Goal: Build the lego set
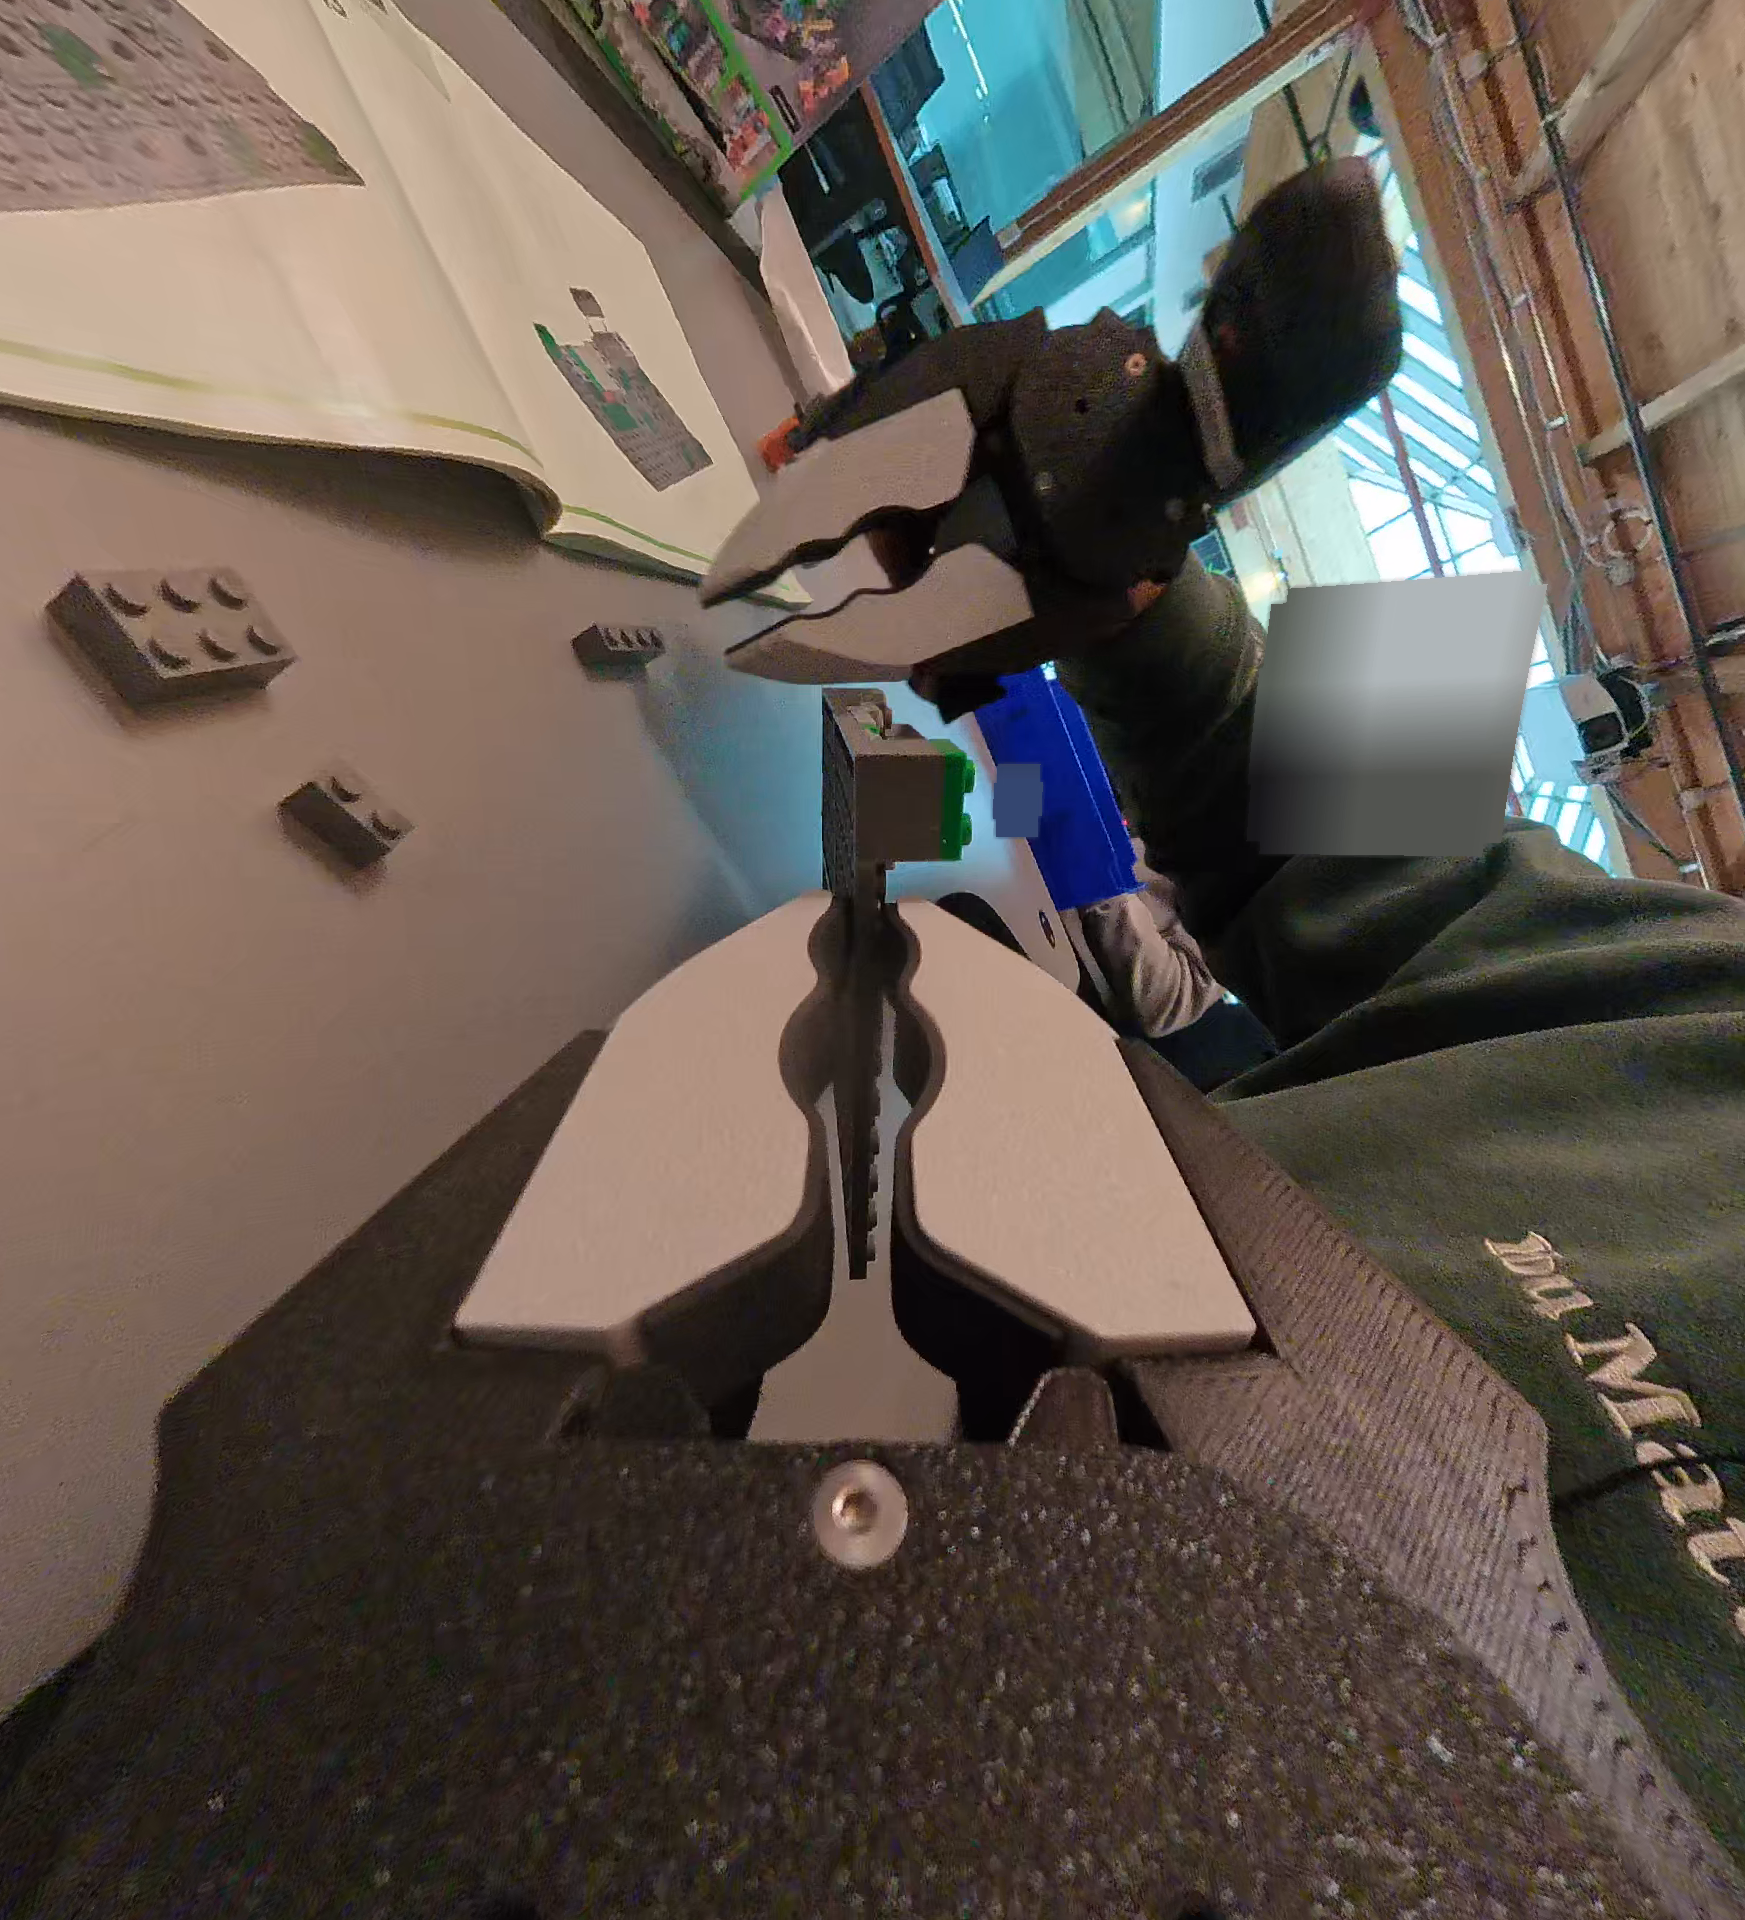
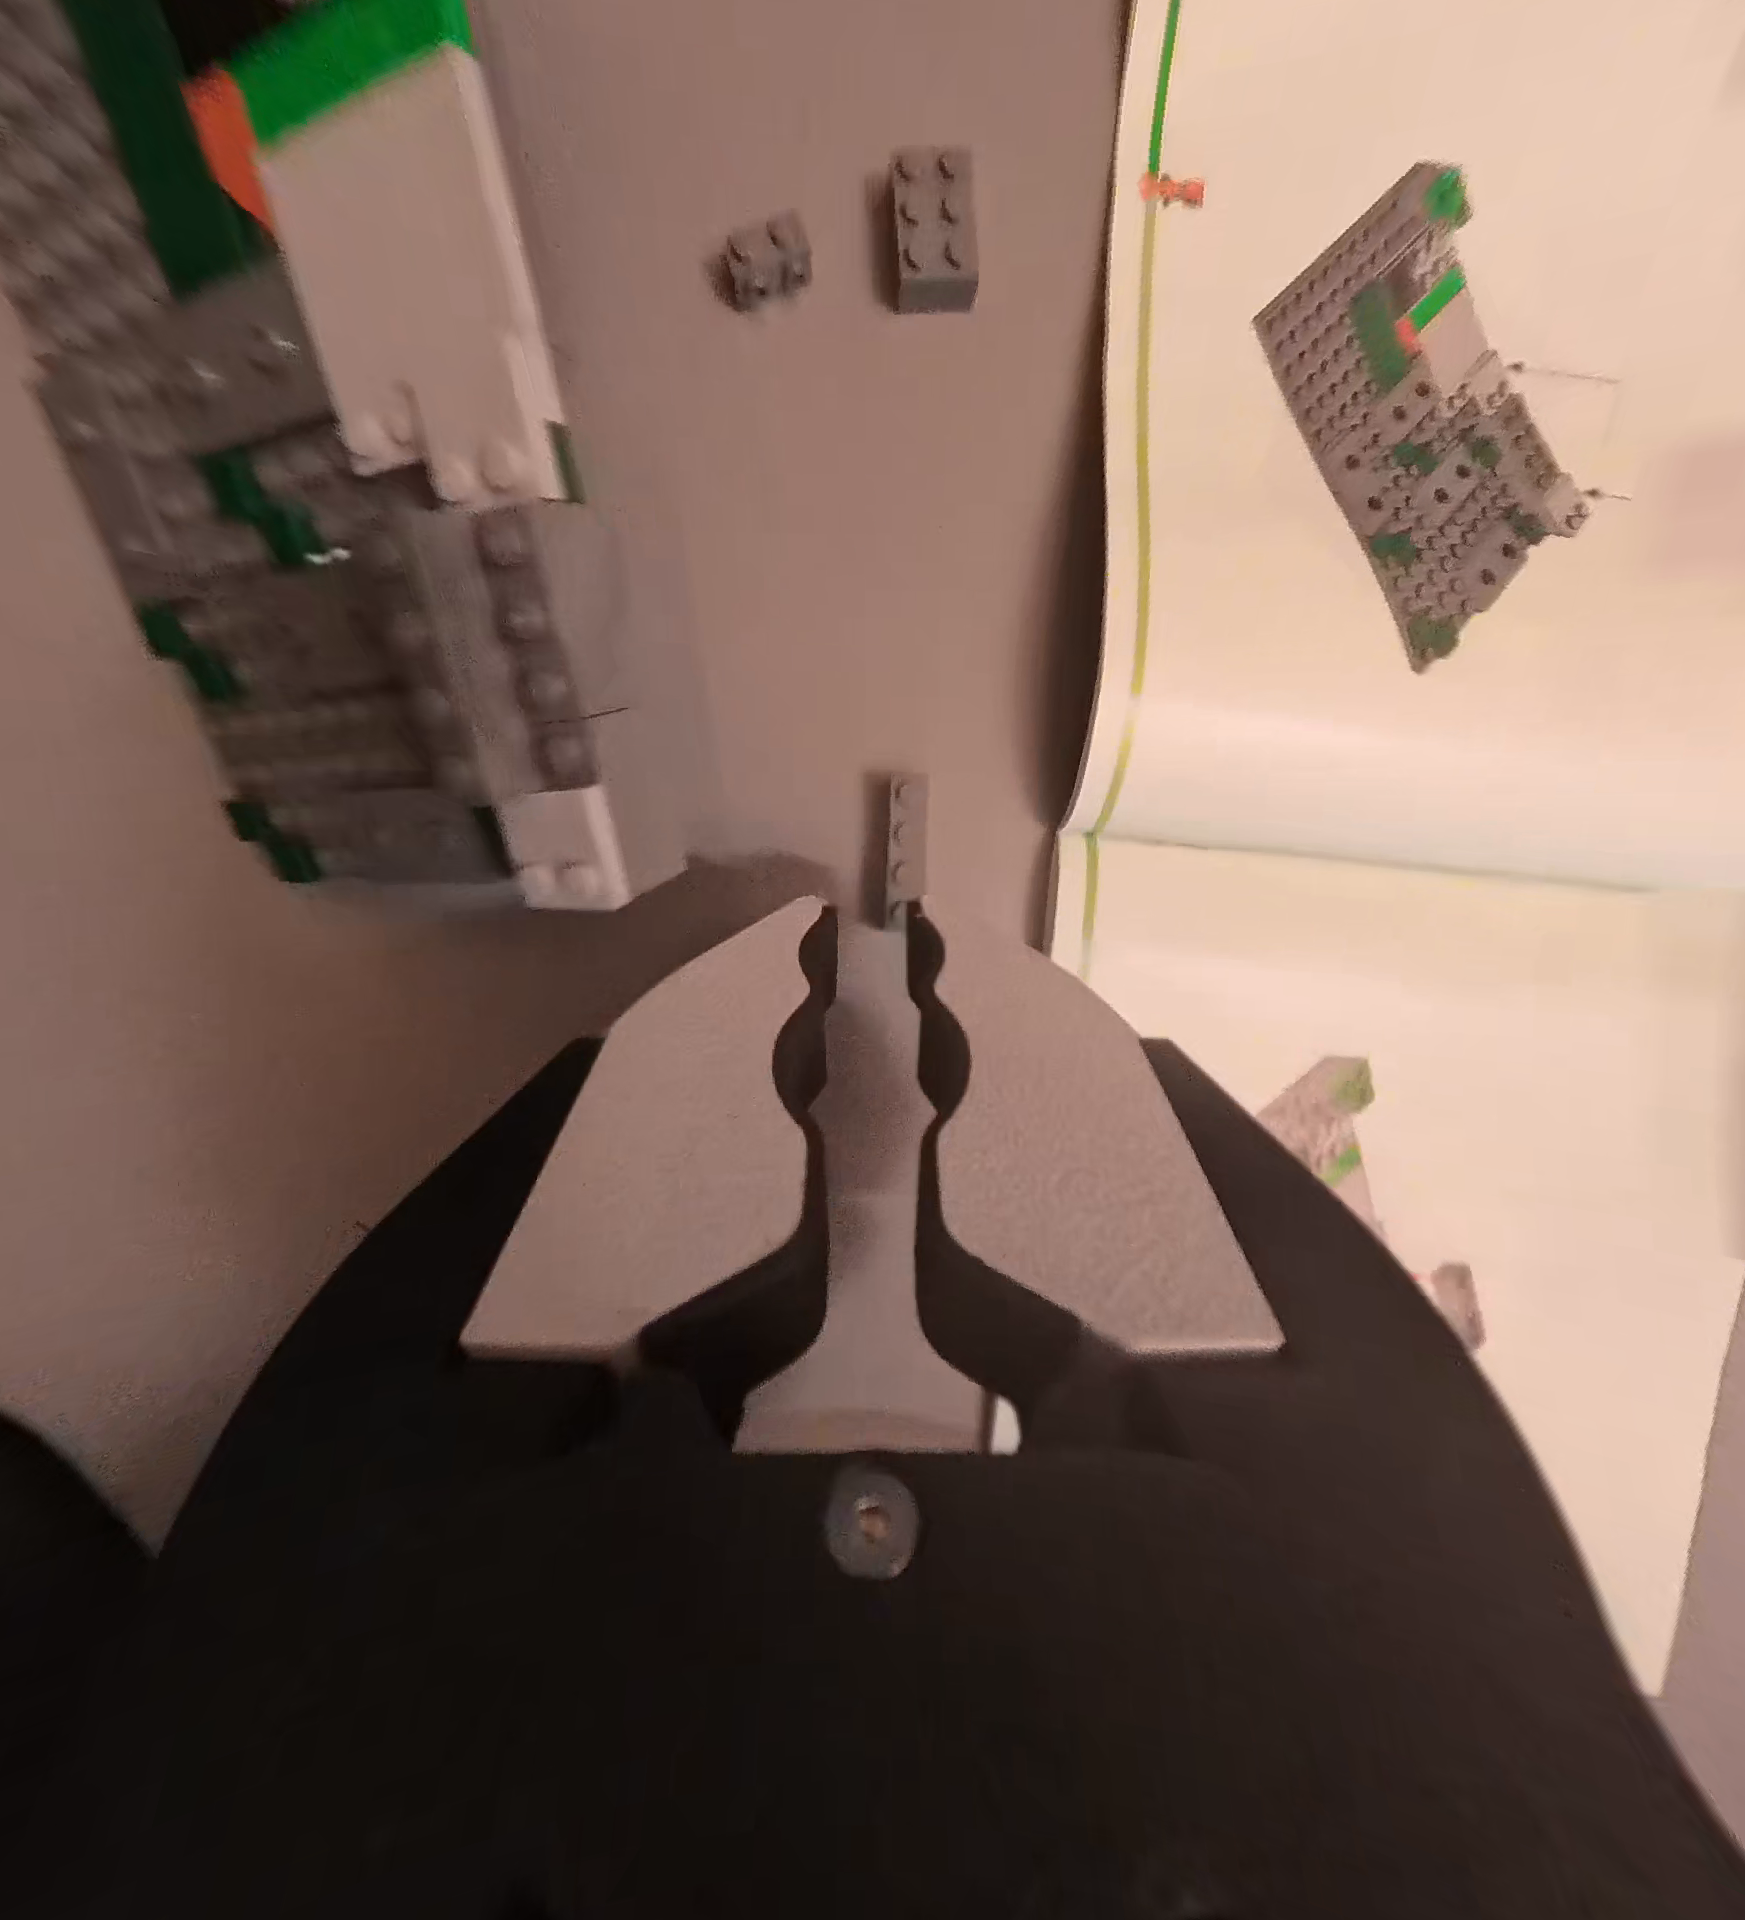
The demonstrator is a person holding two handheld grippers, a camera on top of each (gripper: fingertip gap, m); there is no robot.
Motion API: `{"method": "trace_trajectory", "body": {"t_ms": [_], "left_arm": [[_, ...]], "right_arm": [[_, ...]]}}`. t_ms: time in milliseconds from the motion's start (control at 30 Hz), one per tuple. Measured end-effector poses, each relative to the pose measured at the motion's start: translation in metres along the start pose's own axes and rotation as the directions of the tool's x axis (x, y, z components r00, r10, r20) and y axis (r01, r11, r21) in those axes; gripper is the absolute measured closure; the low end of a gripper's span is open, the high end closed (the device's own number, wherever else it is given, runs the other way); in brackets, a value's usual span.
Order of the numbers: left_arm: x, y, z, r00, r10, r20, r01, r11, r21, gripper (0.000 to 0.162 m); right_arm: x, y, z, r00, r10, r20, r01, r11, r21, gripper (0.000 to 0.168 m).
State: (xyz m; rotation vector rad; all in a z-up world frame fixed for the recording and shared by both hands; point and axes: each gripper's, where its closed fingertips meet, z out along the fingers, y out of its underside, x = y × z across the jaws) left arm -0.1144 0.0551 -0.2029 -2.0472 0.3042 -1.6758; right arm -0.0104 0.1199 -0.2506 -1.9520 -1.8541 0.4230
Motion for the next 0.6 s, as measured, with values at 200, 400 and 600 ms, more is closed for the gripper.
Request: {"method": "trace_trajectory", "body": {"t_ms": [200, 400, 600], "left_arm": [[-0.004, -0.005, -0.010, 1.000, -0.015, -0.001, 0.015, 1.000, 0.027, 0.156], [-0.006, -0.008, -0.009, 0.999, -0.029, -0.018, 0.030, 0.999, 0.029, 0.156], [-0.004, -0.008, -0.005, 0.999, -0.031, -0.027, 0.032, 0.999, 0.025, 0.156]], "right_arm": [[0.011, 0.001, 0.027, 0.999, -0.025, 0.021, 0.027, 0.996, -0.084, 0.150], [0.015, -0.001, 0.031, 0.998, -0.056, 0.021, 0.057, 0.997, -0.059, 0.161], [0.009, -0.028, -0.016, 0.998, -0.050, 0.028, 0.047, 0.995, 0.086, 0.161]]}}
